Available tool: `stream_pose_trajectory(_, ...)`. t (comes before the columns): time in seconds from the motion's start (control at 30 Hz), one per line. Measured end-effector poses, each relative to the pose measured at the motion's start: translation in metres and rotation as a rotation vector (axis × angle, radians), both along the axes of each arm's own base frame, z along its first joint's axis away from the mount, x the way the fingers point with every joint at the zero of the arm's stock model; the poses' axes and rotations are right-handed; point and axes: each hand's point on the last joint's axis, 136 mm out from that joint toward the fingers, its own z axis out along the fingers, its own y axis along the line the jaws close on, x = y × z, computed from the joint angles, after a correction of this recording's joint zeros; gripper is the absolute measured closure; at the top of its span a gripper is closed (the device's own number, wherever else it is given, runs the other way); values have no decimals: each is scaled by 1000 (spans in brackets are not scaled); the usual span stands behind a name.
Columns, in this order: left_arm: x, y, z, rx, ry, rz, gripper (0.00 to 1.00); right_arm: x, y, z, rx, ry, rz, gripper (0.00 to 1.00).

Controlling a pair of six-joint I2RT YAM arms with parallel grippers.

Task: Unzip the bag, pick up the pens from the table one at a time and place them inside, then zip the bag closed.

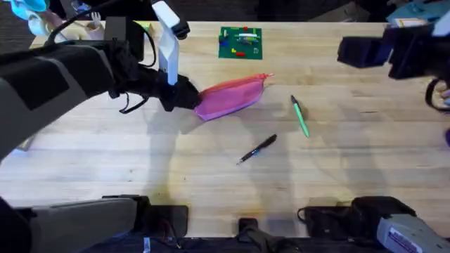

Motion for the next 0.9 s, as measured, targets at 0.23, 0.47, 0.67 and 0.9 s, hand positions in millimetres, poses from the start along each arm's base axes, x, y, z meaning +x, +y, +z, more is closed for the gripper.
stream_pose_trajectory(0.23,0,0,0,0,0,0,958,22,6,3,11,65,34,4)
stream_pose_trajectory(0.47,0,0,0,0,0,0,958,34,27,-13,12,122,195,5)
stream_pose_trajectory(0.67,0,0,0,0,0,0,958,31,42,-12,-74,78,374,5)
stream_pose_trajectory(0.9,0,0,0,0,0,0,958,27,55,-8,-236,-23,589,5)
